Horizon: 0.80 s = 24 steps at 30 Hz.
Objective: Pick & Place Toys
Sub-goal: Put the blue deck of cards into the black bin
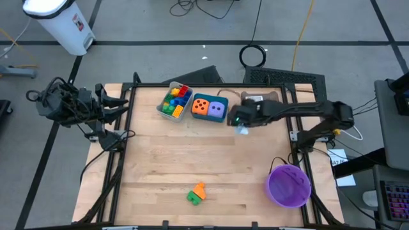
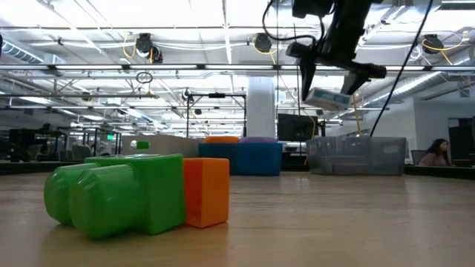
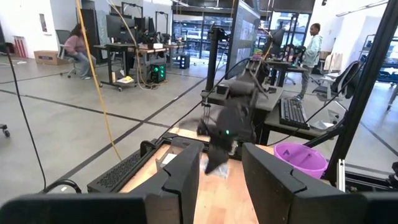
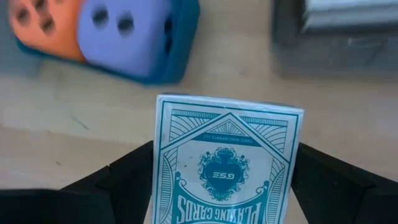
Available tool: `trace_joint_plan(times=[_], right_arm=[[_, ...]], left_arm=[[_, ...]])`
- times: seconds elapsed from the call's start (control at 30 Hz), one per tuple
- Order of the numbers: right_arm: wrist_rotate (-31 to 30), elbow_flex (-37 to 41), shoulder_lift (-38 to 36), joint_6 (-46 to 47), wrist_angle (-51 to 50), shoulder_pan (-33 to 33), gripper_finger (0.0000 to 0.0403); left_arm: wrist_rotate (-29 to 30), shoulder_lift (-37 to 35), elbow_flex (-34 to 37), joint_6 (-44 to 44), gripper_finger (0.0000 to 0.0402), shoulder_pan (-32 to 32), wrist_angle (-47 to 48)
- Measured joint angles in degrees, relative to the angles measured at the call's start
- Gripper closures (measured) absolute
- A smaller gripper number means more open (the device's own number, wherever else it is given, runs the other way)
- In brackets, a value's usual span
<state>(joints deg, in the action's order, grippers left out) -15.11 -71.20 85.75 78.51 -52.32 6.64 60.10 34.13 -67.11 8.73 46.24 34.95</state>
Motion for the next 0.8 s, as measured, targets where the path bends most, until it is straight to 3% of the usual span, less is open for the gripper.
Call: trace_joint_plan(times=[0.4,0.6,0.8], right_arm=[[0.07,-0.09,-10.23,-10.05,-3.77,15.33,0.0095],[0.82,-0.11,-10.30,-23.25,-3.57,24.46,0.0095],[6.07,-0.17,-7.03,-39.65,-1.76,32.63,0.0094]], left_arm=[[0.02,0.12,0.00,0.18,0.0275,-1.15,0.01],[0.11,3.05,0.00,-0.76,0.0275,-4.96,-0.17],[-0.09,7.60,0.00,-0.73,0.0275,-11.04,-3.69]])
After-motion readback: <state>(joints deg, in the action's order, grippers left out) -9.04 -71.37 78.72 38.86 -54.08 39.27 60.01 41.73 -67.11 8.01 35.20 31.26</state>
